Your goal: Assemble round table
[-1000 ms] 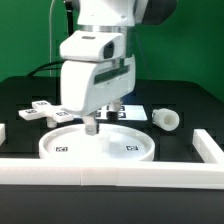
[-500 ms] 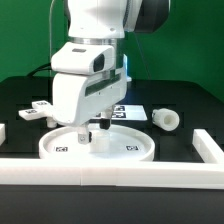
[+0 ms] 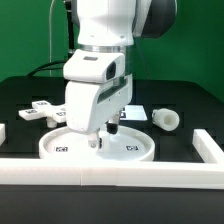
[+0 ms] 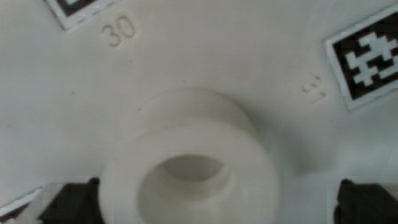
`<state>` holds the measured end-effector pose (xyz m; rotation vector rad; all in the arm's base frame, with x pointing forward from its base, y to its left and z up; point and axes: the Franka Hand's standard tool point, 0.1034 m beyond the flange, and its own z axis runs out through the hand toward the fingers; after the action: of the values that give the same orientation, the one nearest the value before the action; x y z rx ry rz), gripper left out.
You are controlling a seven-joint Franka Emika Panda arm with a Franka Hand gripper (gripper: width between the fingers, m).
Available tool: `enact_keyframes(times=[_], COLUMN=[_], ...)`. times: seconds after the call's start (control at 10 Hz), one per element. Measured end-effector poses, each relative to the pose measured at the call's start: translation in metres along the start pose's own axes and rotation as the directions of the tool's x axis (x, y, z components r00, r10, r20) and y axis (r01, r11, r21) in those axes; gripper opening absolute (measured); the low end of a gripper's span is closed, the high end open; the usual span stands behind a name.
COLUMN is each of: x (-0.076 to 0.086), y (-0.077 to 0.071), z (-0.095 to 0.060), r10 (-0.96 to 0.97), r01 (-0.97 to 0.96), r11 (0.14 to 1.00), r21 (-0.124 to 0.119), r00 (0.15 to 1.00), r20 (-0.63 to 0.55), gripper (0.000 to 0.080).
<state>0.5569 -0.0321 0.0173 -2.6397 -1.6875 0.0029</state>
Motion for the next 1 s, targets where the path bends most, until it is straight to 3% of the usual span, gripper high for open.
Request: enact_keyframes(times=[0.1,0.2,1.0], x=[-0.0008,-0.0008,0.0039], y=[0.0003,0.0003,-0.0016], z=[0.0,0.0,0.0], r10=[0.002,0.002,0.027], r01=[-0.002,-0.002,-0.027], r11=[1.0,1.0,1.0], r21=[0.0,0.0,0.001], r00=[1.0,1.0,1.0], r20=[0.0,0.0,-0.002], gripper=[0.0602,0.0426,0.04])
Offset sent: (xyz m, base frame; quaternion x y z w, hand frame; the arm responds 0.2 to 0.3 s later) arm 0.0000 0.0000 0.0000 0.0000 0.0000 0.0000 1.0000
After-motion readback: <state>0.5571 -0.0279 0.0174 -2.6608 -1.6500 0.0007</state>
